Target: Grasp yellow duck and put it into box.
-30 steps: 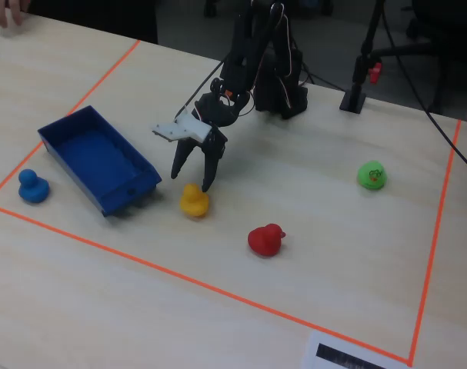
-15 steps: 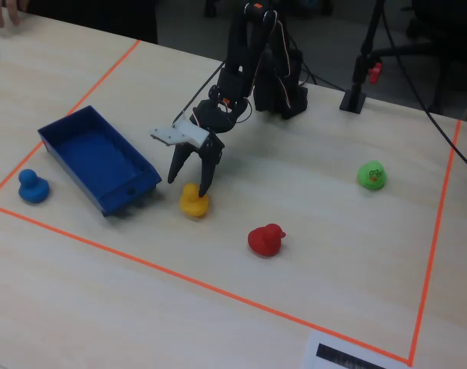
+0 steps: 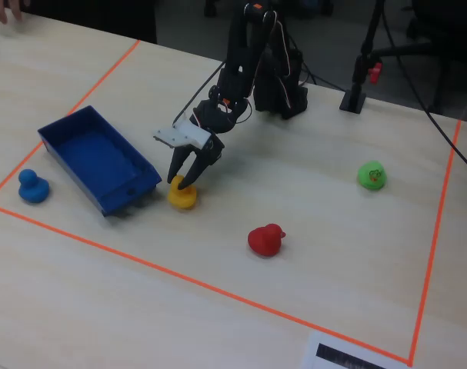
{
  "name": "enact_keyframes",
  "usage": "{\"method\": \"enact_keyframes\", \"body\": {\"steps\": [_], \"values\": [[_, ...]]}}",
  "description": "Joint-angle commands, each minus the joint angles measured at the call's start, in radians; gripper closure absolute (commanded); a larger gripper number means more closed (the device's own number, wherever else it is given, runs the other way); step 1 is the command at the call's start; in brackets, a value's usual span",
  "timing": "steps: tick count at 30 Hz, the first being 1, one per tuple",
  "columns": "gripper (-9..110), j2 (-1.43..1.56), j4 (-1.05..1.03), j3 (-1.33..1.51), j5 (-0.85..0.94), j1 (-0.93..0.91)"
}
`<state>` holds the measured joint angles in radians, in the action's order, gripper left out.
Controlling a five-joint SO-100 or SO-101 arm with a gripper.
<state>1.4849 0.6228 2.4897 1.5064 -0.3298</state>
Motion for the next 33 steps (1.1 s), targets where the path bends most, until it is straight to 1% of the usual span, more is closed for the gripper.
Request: {"method": "enact_keyframes", "body": {"steps": [1,5,8,11,15,19,23,29,33], "values": [[101,0.064,-0.038,-0.029,0.006,-0.003],[101,0.087,-0.091,-0.058,-0.005,-0.012],[101,0.143,-0.150,-0.097,-0.064,-0.015],[101,0.296,-0.285,-0.115,-0.140,0.011],[101,0.506,-0.540,-0.186,-0.238,0.083],[101,0.584,-0.704,-0.290,-0.298,0.124],[101,0.460,-0.758,-0.515,-0.370,0.015],[101,0.169,-0.948,-1.023,-0.577,-0.227],[101,0.040,-1.068,-1.224,-0.632,-0.310]]}}
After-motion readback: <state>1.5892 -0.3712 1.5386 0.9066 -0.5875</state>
